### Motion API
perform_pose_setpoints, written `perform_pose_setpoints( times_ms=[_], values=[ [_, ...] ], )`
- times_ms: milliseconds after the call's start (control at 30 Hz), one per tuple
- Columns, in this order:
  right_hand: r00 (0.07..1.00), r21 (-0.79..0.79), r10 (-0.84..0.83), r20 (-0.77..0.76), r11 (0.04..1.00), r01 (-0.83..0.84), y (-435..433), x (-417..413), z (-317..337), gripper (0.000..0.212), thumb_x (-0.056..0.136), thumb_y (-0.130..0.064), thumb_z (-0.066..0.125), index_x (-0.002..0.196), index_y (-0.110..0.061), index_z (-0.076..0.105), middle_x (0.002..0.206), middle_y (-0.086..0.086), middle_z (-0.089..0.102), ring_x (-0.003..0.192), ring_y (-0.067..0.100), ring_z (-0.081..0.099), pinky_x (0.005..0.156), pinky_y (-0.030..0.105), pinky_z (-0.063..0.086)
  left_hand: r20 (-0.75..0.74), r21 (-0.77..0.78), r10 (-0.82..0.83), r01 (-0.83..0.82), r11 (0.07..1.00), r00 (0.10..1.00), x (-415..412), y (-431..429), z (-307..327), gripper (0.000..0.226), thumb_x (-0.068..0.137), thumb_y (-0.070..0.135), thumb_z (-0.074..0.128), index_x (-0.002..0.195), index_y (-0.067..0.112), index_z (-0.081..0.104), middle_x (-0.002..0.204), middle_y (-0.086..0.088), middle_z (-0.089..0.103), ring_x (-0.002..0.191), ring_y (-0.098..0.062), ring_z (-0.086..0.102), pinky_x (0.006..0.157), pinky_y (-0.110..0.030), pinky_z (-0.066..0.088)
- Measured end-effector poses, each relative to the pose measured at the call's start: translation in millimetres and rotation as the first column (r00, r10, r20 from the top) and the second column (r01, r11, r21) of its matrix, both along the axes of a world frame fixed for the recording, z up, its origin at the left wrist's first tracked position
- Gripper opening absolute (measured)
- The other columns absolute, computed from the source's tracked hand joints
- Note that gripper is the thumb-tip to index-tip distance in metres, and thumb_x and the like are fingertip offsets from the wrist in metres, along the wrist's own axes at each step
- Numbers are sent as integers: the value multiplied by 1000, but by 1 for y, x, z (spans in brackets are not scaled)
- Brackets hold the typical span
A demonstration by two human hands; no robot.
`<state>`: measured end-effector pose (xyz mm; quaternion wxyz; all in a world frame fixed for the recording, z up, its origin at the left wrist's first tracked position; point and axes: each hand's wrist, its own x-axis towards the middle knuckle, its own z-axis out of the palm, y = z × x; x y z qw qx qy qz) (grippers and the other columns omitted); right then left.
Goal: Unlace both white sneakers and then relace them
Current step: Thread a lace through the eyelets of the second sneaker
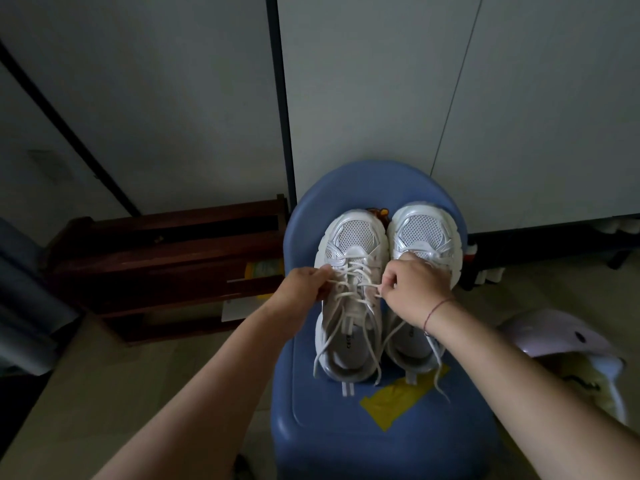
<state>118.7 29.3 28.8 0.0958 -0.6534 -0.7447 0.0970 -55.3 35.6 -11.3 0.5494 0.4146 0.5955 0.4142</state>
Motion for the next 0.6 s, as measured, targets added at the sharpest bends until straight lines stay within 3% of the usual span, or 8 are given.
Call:
perform_pose_setpoints(
  times_ms=[133, 300, 367, 433, 600],
  values=[
    [984, 93, 158, -83, 984, -150, -6, -5, -1, 11, 85, -18, 53, 85, -28, 50, 88, -13, 50, 94, 17, 56, 88, 31, 34, -276, 80, -106, 133, 988, 955, -2, 1, -2, 61, 76, 58, 58, 80, -2, 68, 72, -8, 65, 72, -20, 59, 88, -49, 51],
    [975, 145, 183, -128, 976, -164, -5, -11, 0, 5, 88, -25, 59, 86, -25, 55, 78, -12, 55, 86, 17, 59, 89, 32, 37, -258, 112, -119, 151, 982, 959, -8, 1, -2, 69, 68, 63, 60, 90, -3, 66, 93, -25, 70, 85, -31, 65, 95, -53, 48],
    [975, 140, 171, -142, 979, -151, -4, -12, 1, 7, 89, -26, 61, 84, -24, 57, 79, -10, 60, 86, 17, 61, 90, 33, 40, -265, 104, -115, 147, 984, 957, -9, 0, -2, 67, 70, 62, 60, 91, -1, 66, 97, -25, 69, 89, -36, 66, 95, -54, 49],
    [988, 118, 147, -53, 983, -140, -4, -12, 2, 7, 93, -29, 56, 87, -25, 56, 90, -8, 65, 91, 18, 61, 92, 33, 37, -284, 103, -99, 133, 986, 954, -9, 0, -2, 58, 75, 58, 60, 88, 2, 67, 95, -24, 70, 92, -39, 67, 94, -55, 50],
    [999, 67, 37, 33, 997, -39, -5, -8, 0, 9, 96, -30, 48, 88, -26, 49, 100, -6, 66, 98, 18, 61, 88, 33, 36, -268, 106, -84, 116, 988, 960, -8, 2, -4, 29, 95, 33, 59, 77, 12, 68, 84, -13, 73, 87, -29, 69, 95, -51, 51]
  ],
)
